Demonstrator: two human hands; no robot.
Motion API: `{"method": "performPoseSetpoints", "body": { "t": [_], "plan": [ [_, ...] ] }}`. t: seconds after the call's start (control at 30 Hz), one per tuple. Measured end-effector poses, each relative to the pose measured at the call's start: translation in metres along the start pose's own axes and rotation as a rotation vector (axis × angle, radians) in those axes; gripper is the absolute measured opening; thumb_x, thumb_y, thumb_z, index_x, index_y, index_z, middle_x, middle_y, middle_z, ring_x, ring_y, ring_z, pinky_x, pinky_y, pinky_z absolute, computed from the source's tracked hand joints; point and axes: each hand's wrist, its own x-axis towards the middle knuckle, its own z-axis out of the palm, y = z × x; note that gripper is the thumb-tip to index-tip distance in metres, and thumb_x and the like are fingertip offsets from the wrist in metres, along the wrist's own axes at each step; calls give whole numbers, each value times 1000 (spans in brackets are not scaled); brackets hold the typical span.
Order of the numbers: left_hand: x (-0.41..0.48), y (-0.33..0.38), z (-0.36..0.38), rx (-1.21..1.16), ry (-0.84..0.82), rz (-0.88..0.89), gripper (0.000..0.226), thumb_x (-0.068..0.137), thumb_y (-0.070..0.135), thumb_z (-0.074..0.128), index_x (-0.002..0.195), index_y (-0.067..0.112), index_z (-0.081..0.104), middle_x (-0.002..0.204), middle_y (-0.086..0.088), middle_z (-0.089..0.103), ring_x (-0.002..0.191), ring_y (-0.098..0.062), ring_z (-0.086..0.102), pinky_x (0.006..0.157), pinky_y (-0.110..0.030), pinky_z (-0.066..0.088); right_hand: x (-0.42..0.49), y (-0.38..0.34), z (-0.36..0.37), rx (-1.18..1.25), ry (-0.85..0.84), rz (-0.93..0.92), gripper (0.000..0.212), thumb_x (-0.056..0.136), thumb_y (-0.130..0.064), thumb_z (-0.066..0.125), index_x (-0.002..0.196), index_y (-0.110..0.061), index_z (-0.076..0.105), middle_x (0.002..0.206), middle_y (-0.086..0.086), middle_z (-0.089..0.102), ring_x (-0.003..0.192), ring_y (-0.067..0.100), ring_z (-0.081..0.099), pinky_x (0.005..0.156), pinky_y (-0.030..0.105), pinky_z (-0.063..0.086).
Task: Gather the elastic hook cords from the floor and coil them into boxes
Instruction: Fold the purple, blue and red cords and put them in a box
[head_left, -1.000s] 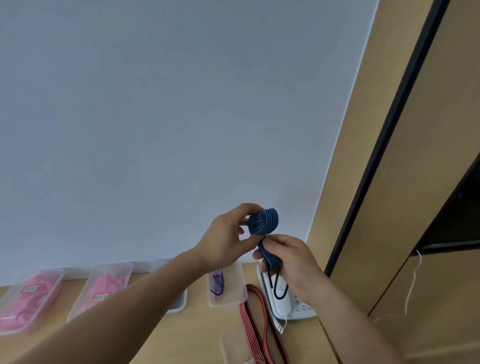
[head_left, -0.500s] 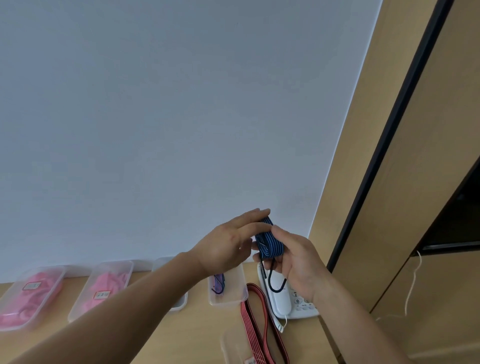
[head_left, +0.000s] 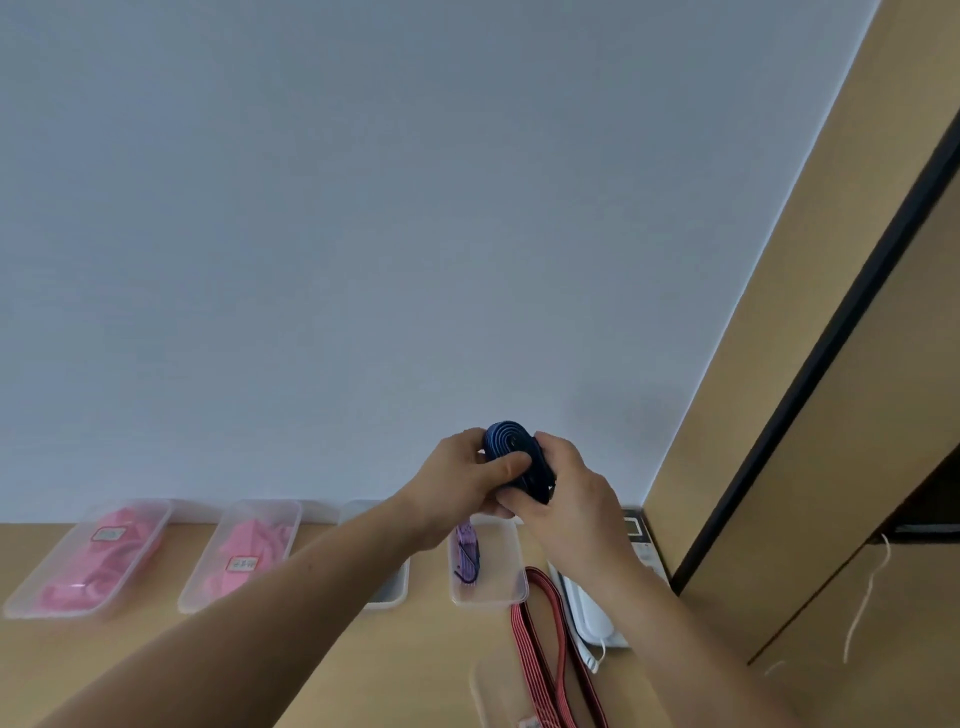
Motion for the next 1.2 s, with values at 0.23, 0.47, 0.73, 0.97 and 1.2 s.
{"method": "performPoseSetpoints", "body": {
  "t": [0.23, 0.47, 0.73, 0.97, 1.2],
  "plan": [
    [-9, -13, -49, -53, -2, -53, 24, 97, 4, 56, 120, 3, 49, 105, -24, 69, 91, -43, 71, 86, -56, 57, 14, -25, 16, 285, -23, -4, 23, 83, -15, 73, 81, -37, 70, 90, -22, 72, 84, -1, 68, 74, 15, 53],
    [-22, -20, -79, -132, -223, -65, 22, 102, 9, 47, 118, -2, 57, 106, -23, 71, 94, -35, 71, 74, -37, 59, 11, -45, 45, 25, 37, -136, 8, 92, -22, 66, 94, -23, 73, 84, -19, 70, 81, -1, 65, 72, 13, 50],
    [-27, -18, -108, -119, -360, -124, 26, 102, 8, 48, 125, -2, 54, 109, -24, 68, 93, -32, 70, 69, -32, 57, 13, -54, 59, 3, -55, -94, 8, 88, -29, 69, 96, -29, 69, 84, -24, 66, 82, -6, 63, 75, 12, 50],
    [-24, -16, -128, -149, -365, -150, 44, 92, 15, 65, 127, -6, 49, 114, -32, 67, 98, -42, 68, 72, -38, 59, 21, -55, 61, 277, 24, 115, 12, 83, -18, 74, 79, -29, 70, 74, -9, 73, 73, 3, 69, 63, 17, 49],
    [-16, -26, -128, -319, -346, -98, 39, 94, 19, 64, 126, -4, 57, 113, -27, 69, 97, -37, 70, 73, -34, 59, 19, -62, 76, 524, 24, 212, 5, 85, -17, 74, 85, -22, 75, 80, -4, 75, 66, 3, 67, 55, 15, 48]
  ]
}}
